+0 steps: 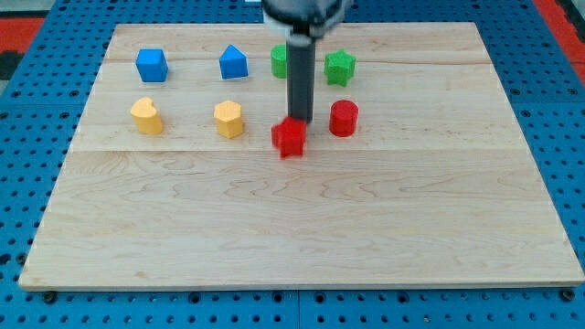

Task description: Adjust the red circle parallel to the top of the red star

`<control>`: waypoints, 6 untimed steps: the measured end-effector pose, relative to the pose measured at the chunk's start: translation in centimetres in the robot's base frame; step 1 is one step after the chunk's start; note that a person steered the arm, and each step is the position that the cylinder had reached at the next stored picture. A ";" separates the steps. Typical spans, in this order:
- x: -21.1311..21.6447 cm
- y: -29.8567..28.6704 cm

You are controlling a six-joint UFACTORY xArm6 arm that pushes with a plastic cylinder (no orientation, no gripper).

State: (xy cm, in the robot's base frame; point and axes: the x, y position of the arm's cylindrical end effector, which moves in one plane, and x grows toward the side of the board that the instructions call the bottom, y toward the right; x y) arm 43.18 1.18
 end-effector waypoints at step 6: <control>-15.5 -1.9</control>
